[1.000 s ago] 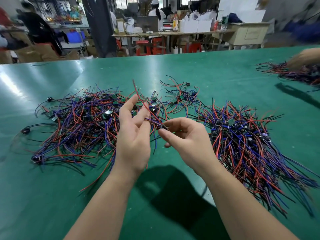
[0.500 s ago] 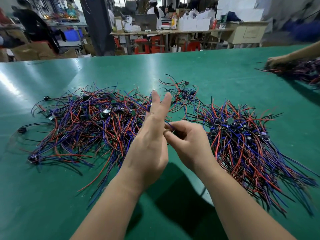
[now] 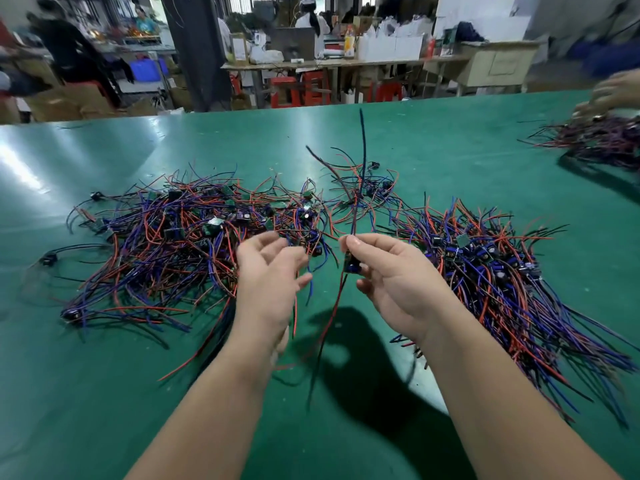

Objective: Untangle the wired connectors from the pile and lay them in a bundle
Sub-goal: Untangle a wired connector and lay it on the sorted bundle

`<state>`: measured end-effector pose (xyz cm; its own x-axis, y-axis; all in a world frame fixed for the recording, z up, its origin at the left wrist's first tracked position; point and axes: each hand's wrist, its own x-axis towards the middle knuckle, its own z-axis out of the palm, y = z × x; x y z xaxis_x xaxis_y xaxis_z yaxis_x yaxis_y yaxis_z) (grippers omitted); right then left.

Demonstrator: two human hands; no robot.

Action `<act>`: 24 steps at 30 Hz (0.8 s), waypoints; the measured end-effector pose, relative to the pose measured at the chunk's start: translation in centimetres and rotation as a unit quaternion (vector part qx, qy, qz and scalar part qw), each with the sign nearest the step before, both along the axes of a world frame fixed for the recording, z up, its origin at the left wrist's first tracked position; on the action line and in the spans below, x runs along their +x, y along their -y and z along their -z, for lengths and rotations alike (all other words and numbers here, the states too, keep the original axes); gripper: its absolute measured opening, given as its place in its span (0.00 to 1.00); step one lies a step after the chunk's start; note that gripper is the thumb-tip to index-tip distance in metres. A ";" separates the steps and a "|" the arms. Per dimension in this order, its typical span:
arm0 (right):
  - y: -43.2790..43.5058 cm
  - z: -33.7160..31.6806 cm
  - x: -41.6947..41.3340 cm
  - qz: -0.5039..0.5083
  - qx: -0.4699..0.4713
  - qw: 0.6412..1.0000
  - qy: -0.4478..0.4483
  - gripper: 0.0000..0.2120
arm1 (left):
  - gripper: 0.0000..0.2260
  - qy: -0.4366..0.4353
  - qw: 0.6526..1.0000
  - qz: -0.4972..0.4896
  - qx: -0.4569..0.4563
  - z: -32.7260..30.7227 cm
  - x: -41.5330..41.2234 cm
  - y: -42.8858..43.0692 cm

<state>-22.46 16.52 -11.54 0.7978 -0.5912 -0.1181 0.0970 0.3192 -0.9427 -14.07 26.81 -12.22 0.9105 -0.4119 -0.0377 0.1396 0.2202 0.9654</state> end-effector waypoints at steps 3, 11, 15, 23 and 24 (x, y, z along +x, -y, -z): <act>0.1 -0.1 -0.1 -0.026 0.080 0.996 0.022 0.02 | 0.12 0.022 0.985 0.147 0.088 0.1 -0.5 -0.3; 1.0 -0.5 -0.9 -0.046 0.009 0.997 -0.054 0.03 | 0.12 0.029 0.974 0.218 0.045 -0.1 -1.2 -0.9; 1.5 -0.4 -1.0 0.002 -0.030 0.997 -0.073 0.04 | 0.14 0.013 0.952 0.283 0.113 -0.1 -1.2 -1.2; 3.4 -1.2 -1.9 0.125 0.056 0.991 -0.009 0.04 | 0.06 0.074 0.820 0.528 0.209 -0.2 -1.4 -2.3; 3.3 -1.1 -1.8 0.130 0.058 0.990 -0.008 0.04 | 0.06 0.069 0.812 0.543 0.201 -0.2 -1.3 -2.5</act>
<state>-24.23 13.20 -10.48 0.6186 -0.7575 -0.2089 0.1750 0.3920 -0.9032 -15.42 29.28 -11.99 0.0246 -0.9548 -0.2962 -0.0749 -0.2972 0.9519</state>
